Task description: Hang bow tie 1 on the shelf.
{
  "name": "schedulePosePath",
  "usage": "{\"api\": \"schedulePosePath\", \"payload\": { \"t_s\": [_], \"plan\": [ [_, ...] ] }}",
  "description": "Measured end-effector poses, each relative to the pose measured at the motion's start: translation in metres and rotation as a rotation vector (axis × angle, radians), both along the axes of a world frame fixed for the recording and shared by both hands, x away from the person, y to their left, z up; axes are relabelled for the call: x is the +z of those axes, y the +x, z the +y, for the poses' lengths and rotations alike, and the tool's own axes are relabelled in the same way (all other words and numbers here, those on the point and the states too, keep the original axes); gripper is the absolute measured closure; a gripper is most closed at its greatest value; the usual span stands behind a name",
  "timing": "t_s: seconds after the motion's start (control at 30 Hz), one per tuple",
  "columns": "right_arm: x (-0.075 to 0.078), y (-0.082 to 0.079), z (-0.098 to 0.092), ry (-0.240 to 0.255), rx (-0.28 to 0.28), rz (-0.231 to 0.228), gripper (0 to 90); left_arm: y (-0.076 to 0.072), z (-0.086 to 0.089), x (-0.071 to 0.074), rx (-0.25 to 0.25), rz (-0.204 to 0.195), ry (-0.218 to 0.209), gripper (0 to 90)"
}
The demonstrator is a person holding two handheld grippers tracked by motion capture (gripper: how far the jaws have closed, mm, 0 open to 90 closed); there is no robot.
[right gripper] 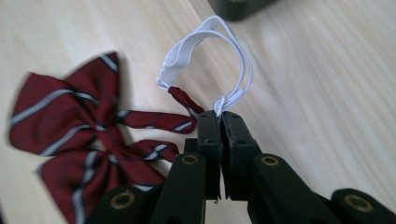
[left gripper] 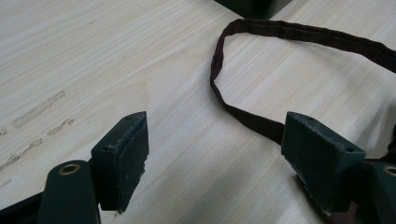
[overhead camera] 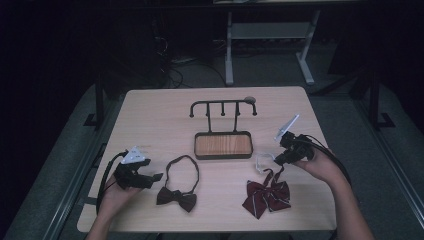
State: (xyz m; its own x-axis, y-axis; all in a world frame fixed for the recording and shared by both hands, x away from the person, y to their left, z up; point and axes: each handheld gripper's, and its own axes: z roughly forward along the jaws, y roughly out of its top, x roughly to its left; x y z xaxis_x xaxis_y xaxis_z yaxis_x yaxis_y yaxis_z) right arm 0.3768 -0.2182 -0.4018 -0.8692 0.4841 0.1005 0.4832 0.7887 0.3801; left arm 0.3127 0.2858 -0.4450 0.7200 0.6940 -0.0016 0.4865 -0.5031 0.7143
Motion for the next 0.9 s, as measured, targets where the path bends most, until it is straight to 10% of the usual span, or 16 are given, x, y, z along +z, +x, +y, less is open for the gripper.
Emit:
{"api": "schedulePosePath", "payload": {
  "t_s": [0.9],
  "plan": [
    [0.075, -0.003, 0.016, 0.087, 0.145, -0.052, 86.5, 0.000, 0.000, -0.001, -0.002, -0.002, -0.006, 23.3]
  ]
}}
